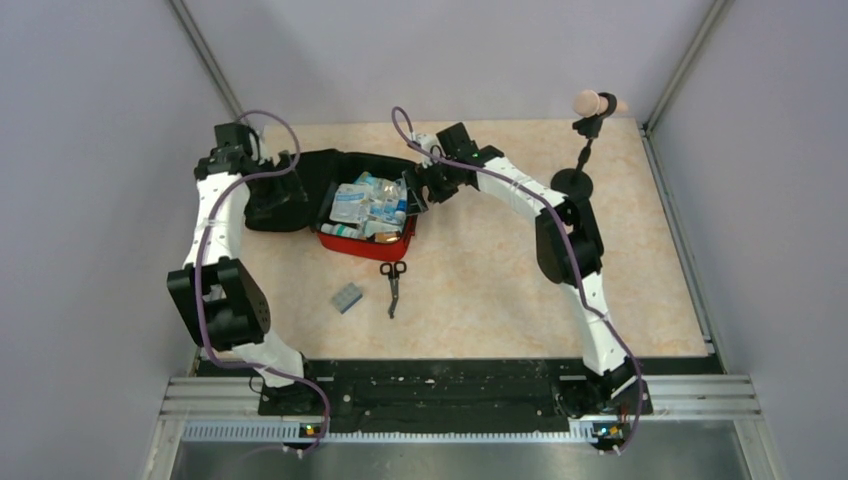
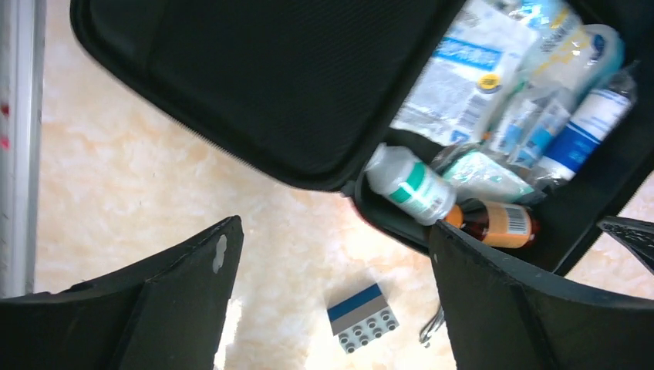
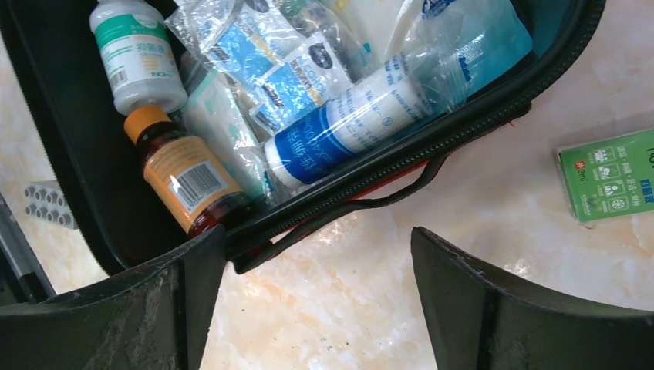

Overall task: Organize the medicine kit
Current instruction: Adjust the medicine box at the center of the board.

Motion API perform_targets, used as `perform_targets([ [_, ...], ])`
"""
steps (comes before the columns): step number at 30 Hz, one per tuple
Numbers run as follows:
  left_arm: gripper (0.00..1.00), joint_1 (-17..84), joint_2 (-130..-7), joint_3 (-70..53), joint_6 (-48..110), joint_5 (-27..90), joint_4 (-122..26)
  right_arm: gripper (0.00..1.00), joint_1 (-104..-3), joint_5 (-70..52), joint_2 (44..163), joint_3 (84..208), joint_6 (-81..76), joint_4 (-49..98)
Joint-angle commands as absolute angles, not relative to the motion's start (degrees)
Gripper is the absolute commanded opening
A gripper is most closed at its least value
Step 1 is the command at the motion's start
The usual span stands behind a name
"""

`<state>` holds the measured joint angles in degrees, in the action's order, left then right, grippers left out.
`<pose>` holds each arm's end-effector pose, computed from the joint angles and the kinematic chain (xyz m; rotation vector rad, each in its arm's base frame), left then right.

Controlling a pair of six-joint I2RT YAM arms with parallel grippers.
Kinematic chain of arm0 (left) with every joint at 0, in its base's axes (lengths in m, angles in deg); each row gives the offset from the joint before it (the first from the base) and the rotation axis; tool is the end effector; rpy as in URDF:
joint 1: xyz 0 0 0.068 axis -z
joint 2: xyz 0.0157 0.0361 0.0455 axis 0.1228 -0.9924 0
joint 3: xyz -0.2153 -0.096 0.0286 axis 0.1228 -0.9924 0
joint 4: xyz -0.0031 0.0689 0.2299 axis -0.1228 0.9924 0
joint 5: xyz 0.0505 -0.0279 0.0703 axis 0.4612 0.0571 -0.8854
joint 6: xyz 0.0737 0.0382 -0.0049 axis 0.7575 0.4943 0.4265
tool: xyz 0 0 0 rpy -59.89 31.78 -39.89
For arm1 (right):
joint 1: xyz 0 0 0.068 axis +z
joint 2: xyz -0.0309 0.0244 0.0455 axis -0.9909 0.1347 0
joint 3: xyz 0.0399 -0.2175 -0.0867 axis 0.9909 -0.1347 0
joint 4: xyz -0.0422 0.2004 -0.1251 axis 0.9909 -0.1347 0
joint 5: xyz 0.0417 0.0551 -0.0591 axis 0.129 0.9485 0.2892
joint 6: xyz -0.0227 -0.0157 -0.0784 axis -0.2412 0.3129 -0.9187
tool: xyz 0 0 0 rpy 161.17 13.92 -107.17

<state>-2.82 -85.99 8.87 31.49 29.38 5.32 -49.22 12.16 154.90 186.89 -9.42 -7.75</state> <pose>0.3388 0.0512 0.2670 -0.4187 2.4895 -0.1399 0.3952 0.2983 0.1734 -0.9208 2.2919 0.8608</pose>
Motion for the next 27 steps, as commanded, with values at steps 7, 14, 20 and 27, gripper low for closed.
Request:
perform_targets([
  [7, 0.87, -12.37, -86.48, 3.64, 25.68, 44.64, -0.13, 0.72, -49.66, 1.05, 156.5, 187.61, -9.19, -5.62],
  [14, 0.83, -12.28, -85.34, -2.32, 25.81, 43.83, -5.26, 0.66, -52.65, -6.47, 155.82, 185.96, -14.17, -6.77],
  [20, 0.82, -12.26, -83.04, -8.44, 24.15, 45.75, -8.56, 0.65, -55.39, -11.08, 157.16, 187.65, -16.94, -6.81],
  [27, 0.79, -12.15, -79.95, -12.29, 23.09, 48.86, -10.03, 0.68, -56.45, -11.61, 157.93, 192.14, -18.22, -6.9],
])
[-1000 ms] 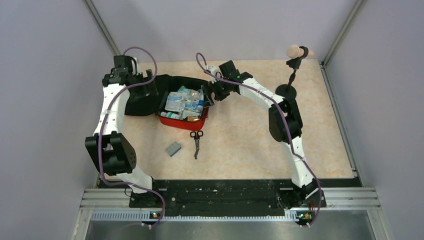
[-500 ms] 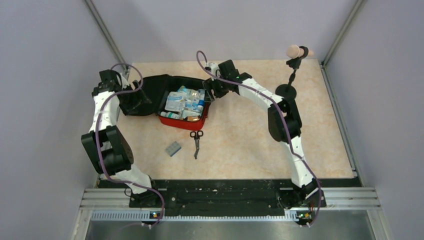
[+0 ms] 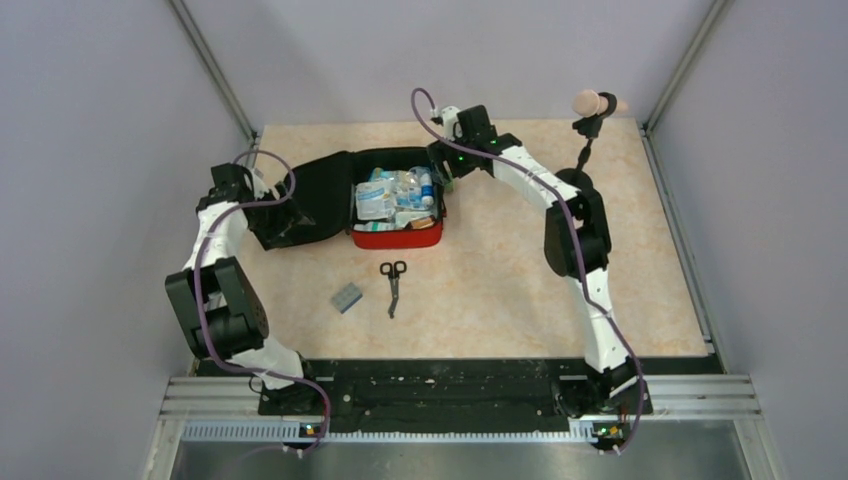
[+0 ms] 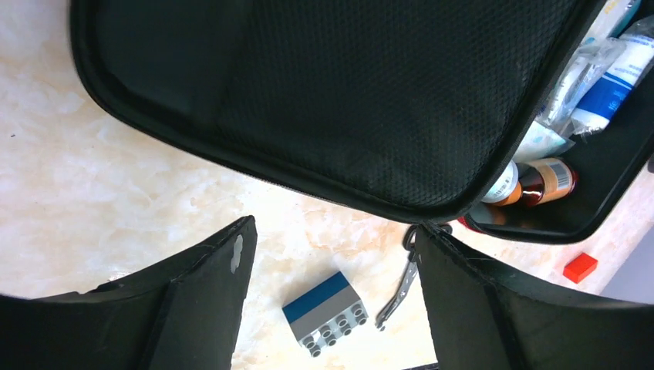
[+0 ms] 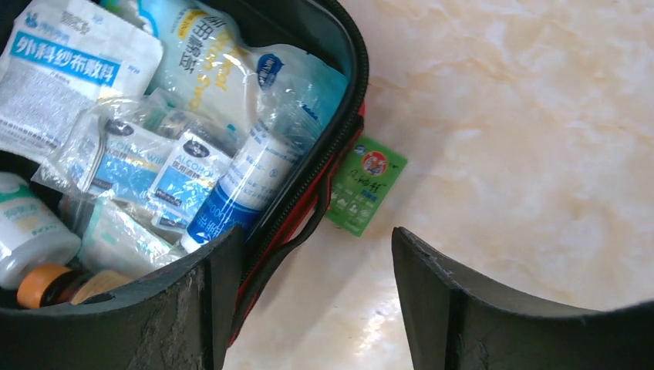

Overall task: Organize the medicine kit
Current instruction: Adjust the medicine box at the center of the board.

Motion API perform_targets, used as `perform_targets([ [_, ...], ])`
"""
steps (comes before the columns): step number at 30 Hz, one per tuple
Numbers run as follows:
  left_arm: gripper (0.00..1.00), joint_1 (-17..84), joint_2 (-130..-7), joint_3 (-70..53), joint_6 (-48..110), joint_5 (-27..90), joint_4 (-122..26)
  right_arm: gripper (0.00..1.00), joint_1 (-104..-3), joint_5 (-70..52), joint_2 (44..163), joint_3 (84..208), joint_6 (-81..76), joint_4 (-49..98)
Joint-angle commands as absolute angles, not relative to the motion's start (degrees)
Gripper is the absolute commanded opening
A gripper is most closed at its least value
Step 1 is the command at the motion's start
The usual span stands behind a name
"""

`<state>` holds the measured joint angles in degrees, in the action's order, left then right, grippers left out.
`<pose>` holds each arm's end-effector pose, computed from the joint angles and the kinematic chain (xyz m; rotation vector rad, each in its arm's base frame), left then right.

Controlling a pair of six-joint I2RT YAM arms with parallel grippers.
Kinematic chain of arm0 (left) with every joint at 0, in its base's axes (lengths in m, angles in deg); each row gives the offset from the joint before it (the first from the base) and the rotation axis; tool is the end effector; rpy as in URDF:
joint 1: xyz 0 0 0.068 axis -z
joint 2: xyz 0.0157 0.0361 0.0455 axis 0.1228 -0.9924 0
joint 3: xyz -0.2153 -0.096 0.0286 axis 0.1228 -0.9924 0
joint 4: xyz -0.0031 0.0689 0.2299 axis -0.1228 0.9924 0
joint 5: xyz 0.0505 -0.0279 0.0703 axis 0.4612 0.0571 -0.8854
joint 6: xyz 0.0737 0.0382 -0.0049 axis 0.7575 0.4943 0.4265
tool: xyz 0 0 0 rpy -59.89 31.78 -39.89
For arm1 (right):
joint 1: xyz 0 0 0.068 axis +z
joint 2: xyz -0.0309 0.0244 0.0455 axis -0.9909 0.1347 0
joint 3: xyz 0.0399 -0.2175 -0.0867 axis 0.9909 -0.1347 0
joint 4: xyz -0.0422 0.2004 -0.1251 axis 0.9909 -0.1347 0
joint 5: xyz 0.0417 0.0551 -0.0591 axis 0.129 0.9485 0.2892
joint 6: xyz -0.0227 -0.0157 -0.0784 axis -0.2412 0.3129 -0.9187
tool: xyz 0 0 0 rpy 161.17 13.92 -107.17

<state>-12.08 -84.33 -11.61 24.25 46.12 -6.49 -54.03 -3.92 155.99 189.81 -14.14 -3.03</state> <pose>0.3125 0.0787 0.1873 -0.7116 2.5058 -0.5176 0.4452 0.2566 0.1840 -0.7659 2.2045 0.4584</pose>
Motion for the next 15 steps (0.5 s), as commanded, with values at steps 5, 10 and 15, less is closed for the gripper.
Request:
perform_targets([
  [5, 0.79, -9.15, -74.19, -12.85, 26.19, 48.04, -10.84, 0.8, -56.59, -0.79, 149.94, 190.86, -15.59, -7.49],
  [10, 0.77, 0.18, -69.91, -15.54, 35.55, 46.36, -12.74, 0.84, -55.95, 1.72, 139.31, 181.97, -12.71, -7.37],
  [15, 0.68, 6.61, -69.17, -18.41, 36.46, 47.49, -13.13, 0.84, -55.35, 0.78, 129.84, 168.64, -12.17, -7.3],
])
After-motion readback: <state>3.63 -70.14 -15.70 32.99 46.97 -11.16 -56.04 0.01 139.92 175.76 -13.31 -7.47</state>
